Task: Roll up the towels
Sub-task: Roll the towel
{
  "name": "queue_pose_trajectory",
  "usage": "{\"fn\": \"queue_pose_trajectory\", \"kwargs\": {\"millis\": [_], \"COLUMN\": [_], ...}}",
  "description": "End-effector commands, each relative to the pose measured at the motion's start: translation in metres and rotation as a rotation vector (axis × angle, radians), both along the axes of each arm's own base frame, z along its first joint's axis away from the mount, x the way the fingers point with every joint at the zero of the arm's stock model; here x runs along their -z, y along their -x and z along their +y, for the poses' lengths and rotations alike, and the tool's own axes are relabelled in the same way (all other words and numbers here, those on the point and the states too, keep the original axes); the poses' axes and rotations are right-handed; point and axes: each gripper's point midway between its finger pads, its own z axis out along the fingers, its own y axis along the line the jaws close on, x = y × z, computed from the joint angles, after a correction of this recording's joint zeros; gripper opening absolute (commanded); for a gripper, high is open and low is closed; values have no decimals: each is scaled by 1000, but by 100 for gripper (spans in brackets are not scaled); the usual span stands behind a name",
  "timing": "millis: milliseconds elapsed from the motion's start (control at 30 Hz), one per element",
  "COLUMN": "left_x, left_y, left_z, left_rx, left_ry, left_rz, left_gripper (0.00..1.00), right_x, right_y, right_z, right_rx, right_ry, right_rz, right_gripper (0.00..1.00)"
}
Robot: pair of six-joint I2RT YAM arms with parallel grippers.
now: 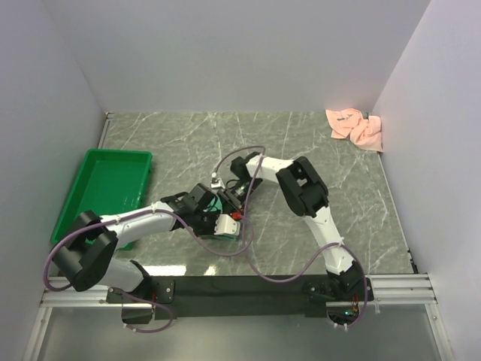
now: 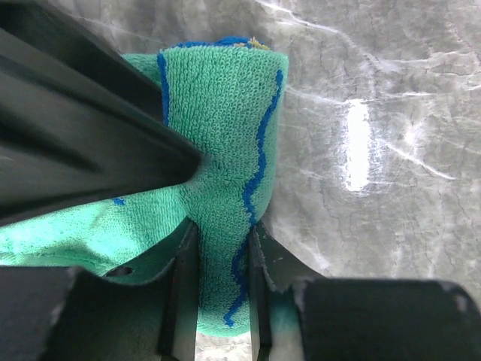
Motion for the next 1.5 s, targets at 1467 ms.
{"fn": "queue_pose_trajectory", "kwargs": {"millis": [1467], "left_x": [40], "left_y": [-51], "left_z": [16], "left_rx": [-326], "left_ry": [-119], "left_rz": [924], "left_gripper": [14], "right_x": [-90], "right_y": [-32], "right_z": [-6], "right_rx": [-141], "right_ry": [-153], "right_rz": [-1521], "right_gripper": [71]}}
